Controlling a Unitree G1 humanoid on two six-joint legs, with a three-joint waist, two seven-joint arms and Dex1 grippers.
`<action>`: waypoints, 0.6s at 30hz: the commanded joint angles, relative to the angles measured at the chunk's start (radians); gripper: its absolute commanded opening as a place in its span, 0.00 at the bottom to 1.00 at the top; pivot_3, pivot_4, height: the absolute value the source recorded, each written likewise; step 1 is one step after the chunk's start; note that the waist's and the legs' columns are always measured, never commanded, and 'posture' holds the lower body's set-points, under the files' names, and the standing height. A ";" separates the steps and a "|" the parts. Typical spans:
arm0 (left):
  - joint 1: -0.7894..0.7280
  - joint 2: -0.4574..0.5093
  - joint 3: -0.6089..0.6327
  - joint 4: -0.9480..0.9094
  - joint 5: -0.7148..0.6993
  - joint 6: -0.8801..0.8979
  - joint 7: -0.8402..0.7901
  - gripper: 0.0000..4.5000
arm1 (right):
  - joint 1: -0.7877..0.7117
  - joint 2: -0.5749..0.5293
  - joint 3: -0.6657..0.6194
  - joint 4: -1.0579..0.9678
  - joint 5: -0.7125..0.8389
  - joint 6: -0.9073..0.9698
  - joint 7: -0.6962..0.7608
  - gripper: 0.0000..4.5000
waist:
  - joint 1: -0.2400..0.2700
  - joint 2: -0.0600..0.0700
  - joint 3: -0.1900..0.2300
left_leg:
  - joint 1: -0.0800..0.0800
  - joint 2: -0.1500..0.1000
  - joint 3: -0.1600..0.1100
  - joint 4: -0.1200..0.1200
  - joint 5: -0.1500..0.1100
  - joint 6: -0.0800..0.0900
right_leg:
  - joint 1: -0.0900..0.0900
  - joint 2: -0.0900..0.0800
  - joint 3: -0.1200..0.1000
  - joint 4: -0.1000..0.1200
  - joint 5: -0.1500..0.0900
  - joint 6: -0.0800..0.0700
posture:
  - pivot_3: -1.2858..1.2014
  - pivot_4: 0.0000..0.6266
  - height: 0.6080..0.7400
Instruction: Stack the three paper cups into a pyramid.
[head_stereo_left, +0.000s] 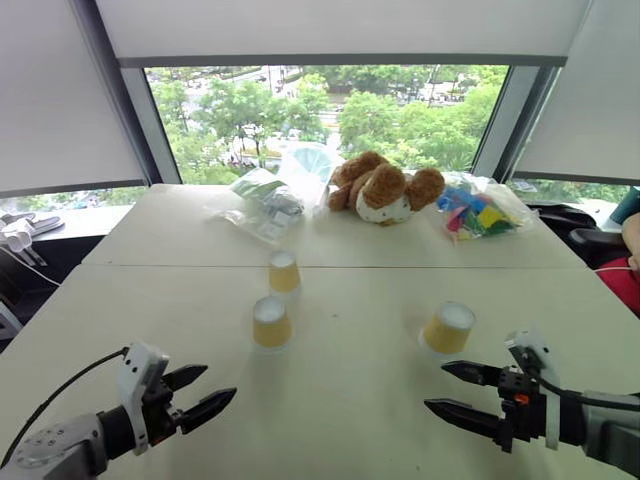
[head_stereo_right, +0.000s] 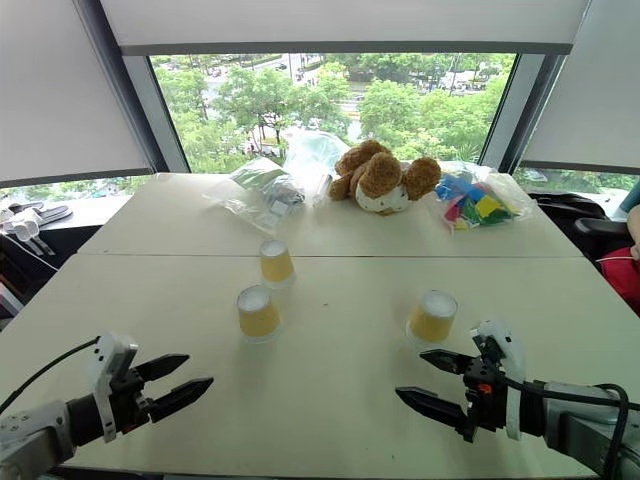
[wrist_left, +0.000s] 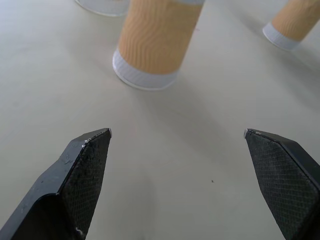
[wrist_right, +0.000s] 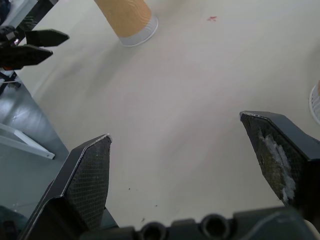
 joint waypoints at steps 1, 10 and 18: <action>-0.020 0.045 0.055 0.020 -0.012 -0.010 -0.038 0.98 | -0.029 -0.026 -0.028 -0.005 0.023 0.015 0.006 1.00 | 0.000 0.000 0.000 | 0.000 0.000 0.000 0.000 0.000 0.000 | 0.000 0.000 0.000 0.000 0.000 0.000 | 0.52 0.24 1.00; -0.410 0.149 -0.158 0.231 0.123 -0.118 -0.208 0.98 | -0.134 -0.054 -0.011 -0.068 0.130 0.100 -0.043 1.00 | 0.002 0.000 0.004 | -0.001 0.000 0.000 0.001 0.000 0.000 | 0.000 0.000 -0.001 -0.001 -0.001 -0.002 | 0.52 0.24 1.00; -0.731 0.054 -0.367 0.525 0.262 -0.248 -0.346 0.98 | -0.200 -0.065 -0.033 -0.120 0.189 0.138 -0.126 1.00 | -0.002 -0.003 0.008 | -0.003 -0.001 0.000 -0.001 0.000 0.000 | -0.003 0.001 -0.001 -0.001 0.001 0.001 | 0.52 0.24 1.00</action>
